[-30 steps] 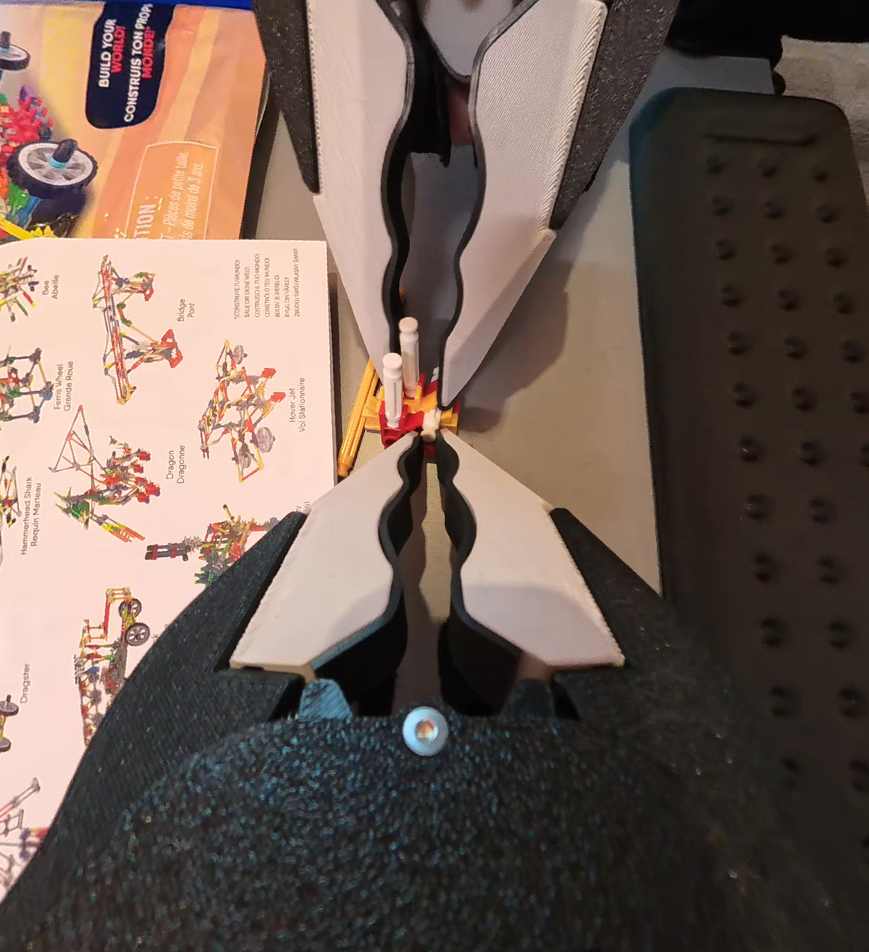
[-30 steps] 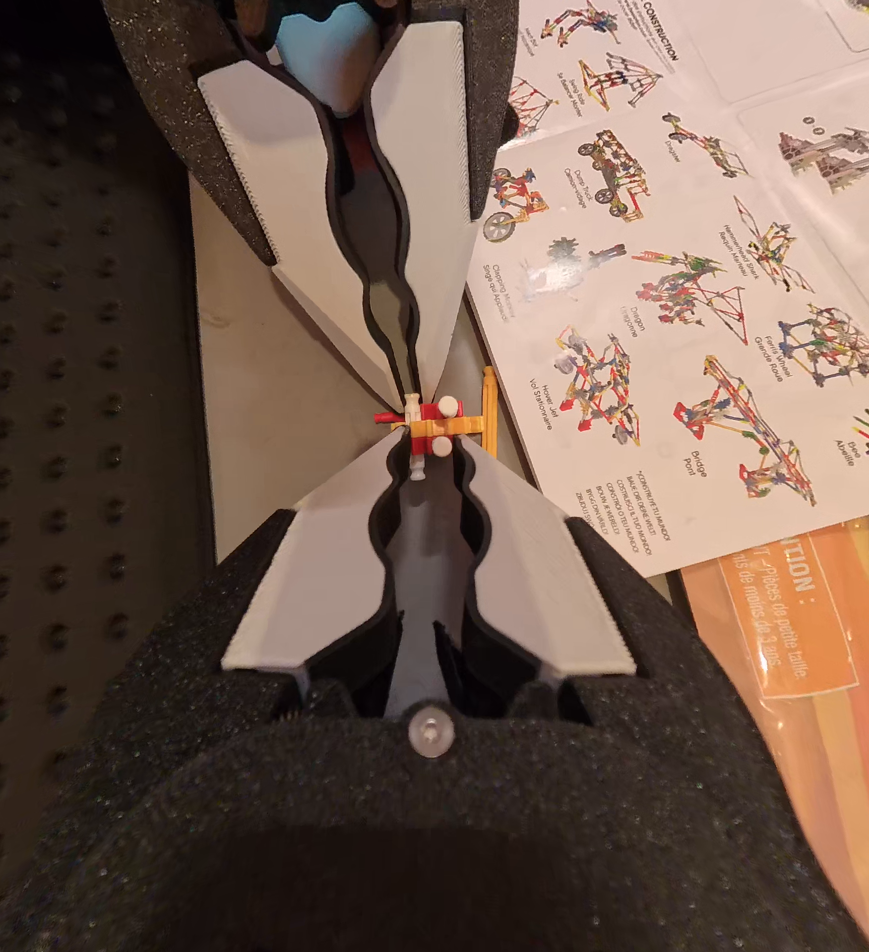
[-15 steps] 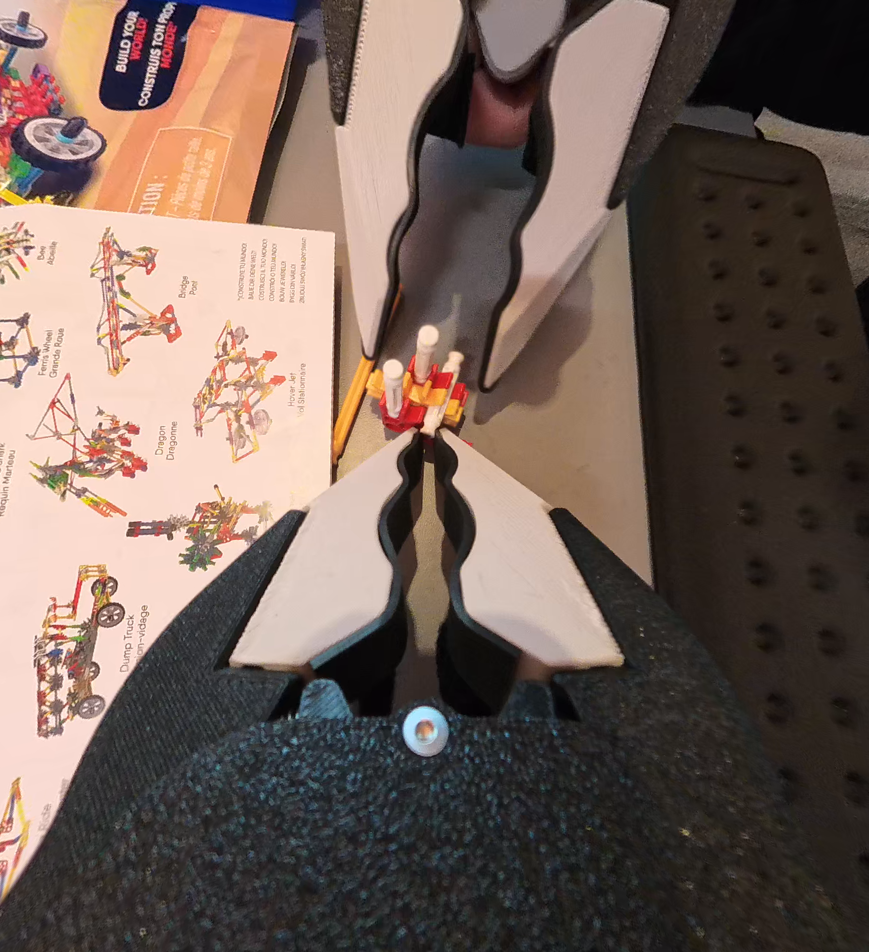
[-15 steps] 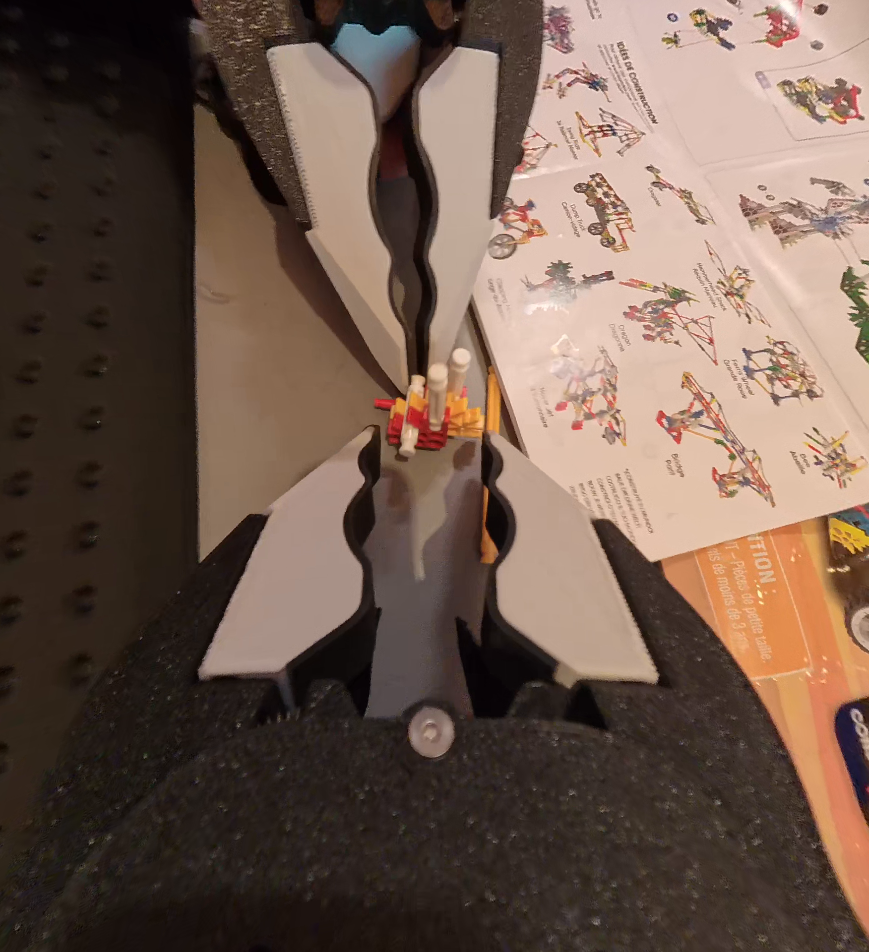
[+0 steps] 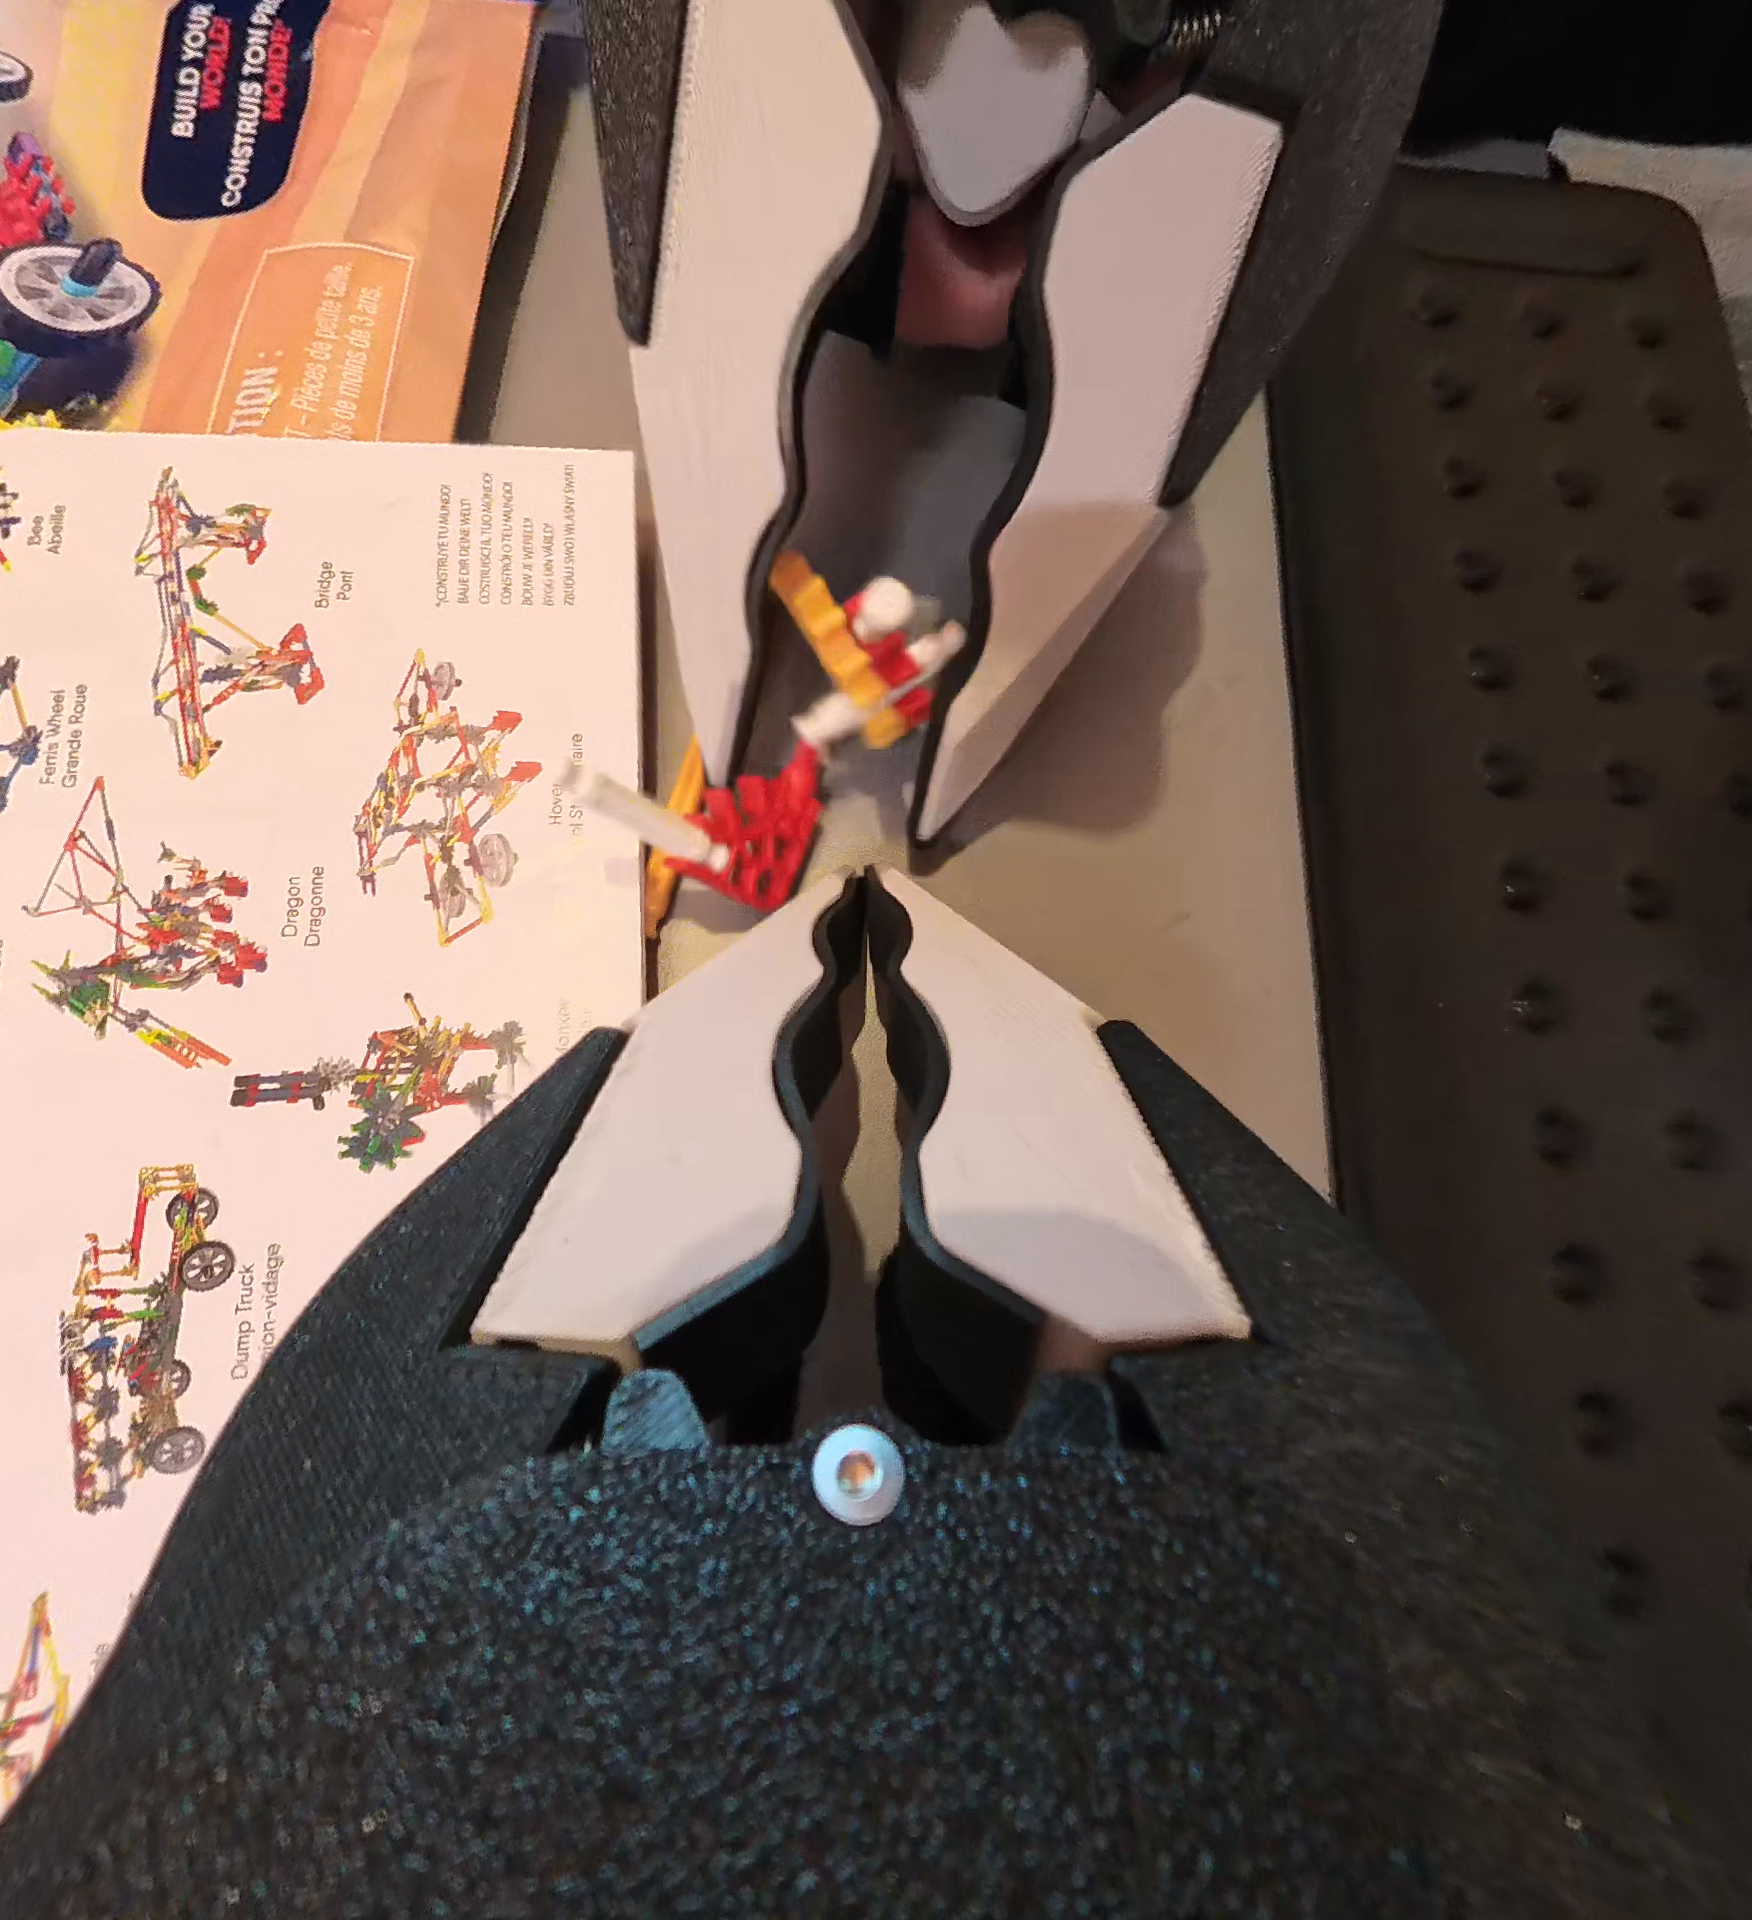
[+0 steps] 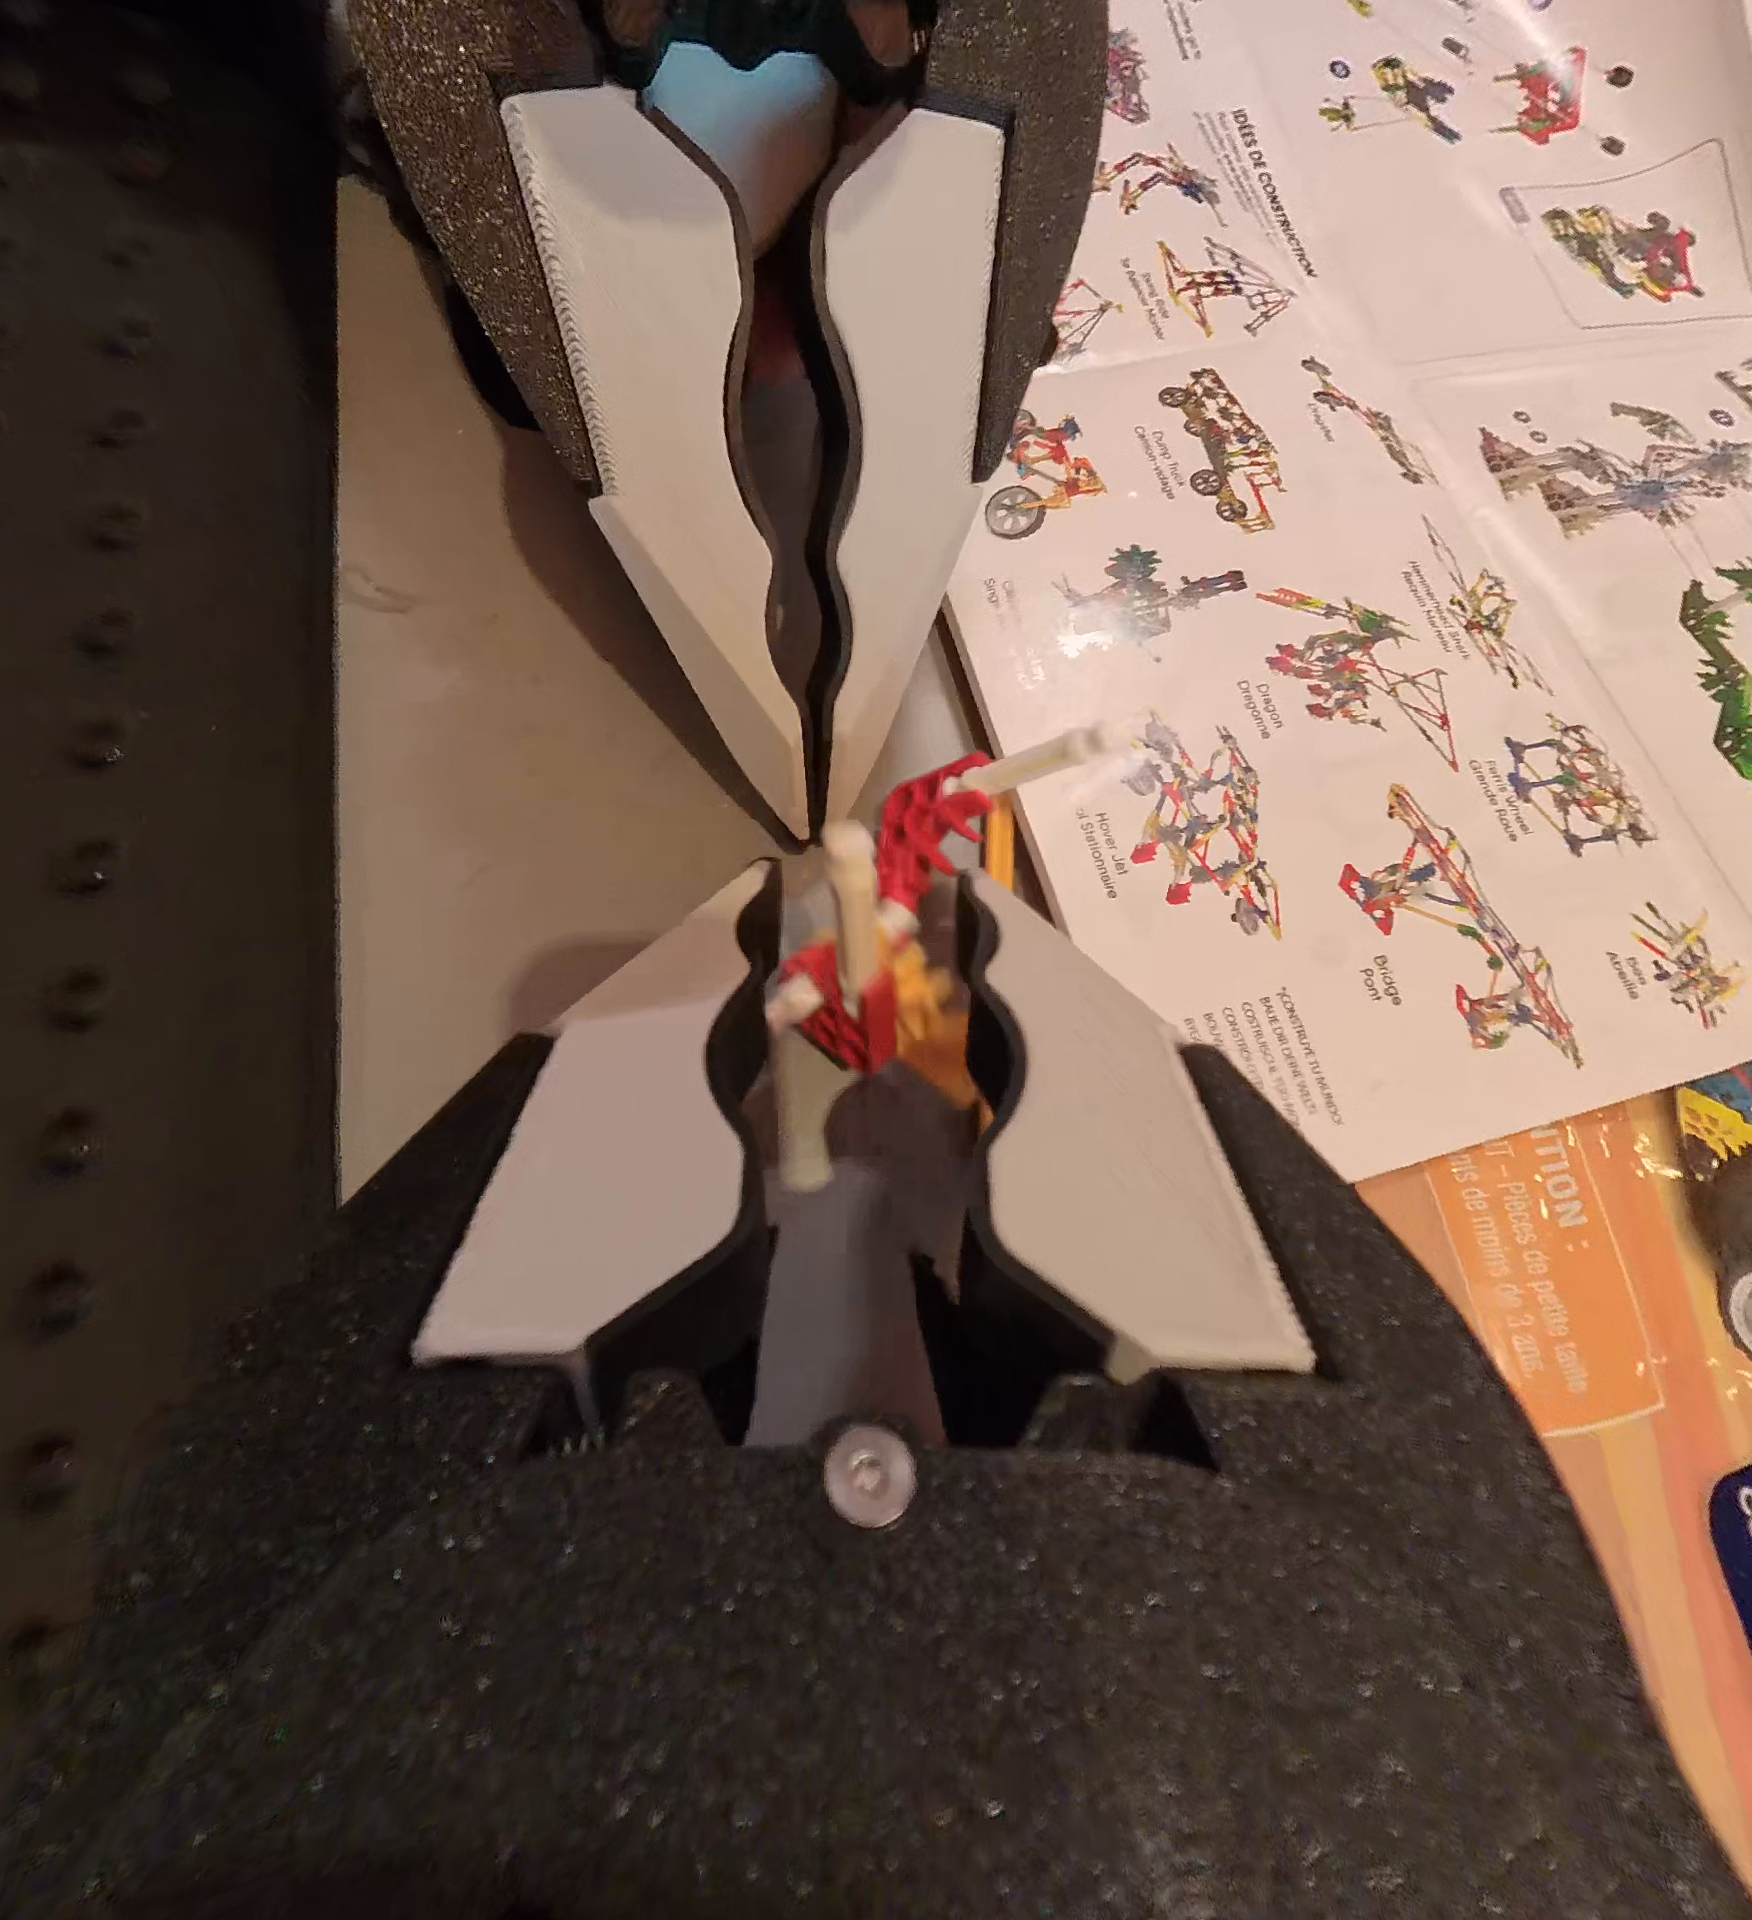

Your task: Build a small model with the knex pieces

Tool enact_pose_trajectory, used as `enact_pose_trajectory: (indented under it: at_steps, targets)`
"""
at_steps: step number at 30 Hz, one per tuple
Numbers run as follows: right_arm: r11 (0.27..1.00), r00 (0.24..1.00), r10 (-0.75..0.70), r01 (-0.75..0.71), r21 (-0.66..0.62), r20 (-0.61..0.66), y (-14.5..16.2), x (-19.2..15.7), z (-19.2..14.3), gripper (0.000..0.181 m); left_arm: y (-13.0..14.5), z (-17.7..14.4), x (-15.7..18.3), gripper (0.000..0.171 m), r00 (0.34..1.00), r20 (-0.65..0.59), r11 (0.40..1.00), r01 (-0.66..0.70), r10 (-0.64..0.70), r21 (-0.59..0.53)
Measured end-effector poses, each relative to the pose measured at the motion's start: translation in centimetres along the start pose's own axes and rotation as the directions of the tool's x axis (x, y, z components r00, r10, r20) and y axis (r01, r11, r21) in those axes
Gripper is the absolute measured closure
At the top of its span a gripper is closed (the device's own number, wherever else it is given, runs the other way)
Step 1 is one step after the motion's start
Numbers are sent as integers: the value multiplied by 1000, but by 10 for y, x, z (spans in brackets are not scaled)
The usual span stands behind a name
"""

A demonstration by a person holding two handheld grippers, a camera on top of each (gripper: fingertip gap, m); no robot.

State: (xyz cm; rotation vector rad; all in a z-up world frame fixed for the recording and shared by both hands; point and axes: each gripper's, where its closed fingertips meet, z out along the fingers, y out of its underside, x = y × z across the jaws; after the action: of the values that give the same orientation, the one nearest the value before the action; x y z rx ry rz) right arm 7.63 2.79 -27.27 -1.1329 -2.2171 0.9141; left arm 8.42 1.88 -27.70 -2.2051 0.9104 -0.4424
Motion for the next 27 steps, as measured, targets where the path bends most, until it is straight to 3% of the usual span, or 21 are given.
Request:
enact_pose_trajectory:
  at_steps: [5, 11, 17, 22, 27]
  targets:
    - [1000, 1000, -14, 14, -13, 6, 3, -2, 0, 165, 0, 1, 2, 171, 1000, 4, 1000, -18, 18, -8]
    - [998, 998, 55, -55, 34, -15, 0, 6, -29, 145, -13, -5, -2, 169, 997, 47, 998, -55, 54, 24]
    - [992, 989, 127, -127, 12, -79, 31, 7, -64, 145, -36, 12, 1, 130, 984, 128, 992, -127, 124, 14]
    - [995, 992, 99, -100, -10, -82, 37, -1, -56, 146, -38, 36, 0, 148, 956, 181, 972, -220, 231, -81]
    - [998, 993, 56, -56, -2, -104, 33, 0, -51, 146, -41, 37, -4, 166, 943, 217, 968, -244, 252, -64]
